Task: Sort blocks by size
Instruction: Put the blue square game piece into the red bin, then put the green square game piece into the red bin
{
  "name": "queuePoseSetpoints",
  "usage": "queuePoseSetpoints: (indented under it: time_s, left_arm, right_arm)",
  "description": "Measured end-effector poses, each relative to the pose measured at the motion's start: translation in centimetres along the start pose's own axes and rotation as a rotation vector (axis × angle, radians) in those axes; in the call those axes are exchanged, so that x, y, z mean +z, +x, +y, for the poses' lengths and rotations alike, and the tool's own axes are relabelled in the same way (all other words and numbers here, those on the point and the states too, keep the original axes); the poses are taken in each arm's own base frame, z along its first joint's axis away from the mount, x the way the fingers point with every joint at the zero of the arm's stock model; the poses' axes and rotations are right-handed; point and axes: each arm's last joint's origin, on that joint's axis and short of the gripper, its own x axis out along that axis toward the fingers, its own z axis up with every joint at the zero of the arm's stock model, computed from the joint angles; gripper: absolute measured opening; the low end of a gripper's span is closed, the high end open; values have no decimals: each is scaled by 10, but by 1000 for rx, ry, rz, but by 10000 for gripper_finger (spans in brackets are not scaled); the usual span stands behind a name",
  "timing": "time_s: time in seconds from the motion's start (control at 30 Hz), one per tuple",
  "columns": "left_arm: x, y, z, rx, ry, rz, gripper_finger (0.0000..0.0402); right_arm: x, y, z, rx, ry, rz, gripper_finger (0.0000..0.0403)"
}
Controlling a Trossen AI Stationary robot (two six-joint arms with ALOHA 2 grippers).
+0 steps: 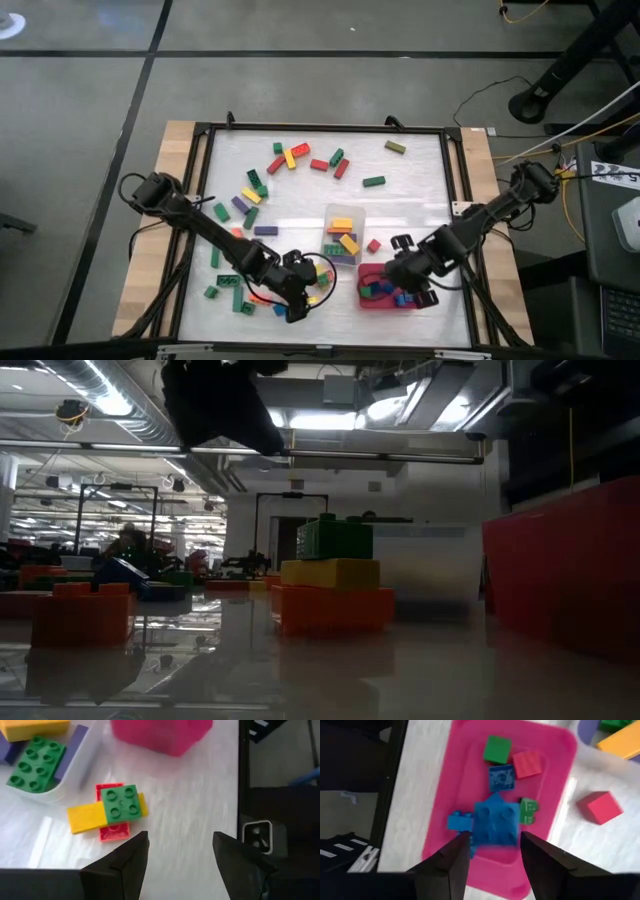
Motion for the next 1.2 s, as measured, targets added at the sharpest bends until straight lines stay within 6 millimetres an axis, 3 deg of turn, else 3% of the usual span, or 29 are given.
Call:
queuePoseSetpoints:
  time_s: [0.63,1.2]
  left_arm:
    - [-17,0,-13,241,-6,-218,207]
    - [-45,55,-14,377,37,-314,207]
  right_arm:
    - [-2,2,7,-30,37,-7,174]
    - [-2,2,7,-30,37,-11,175]
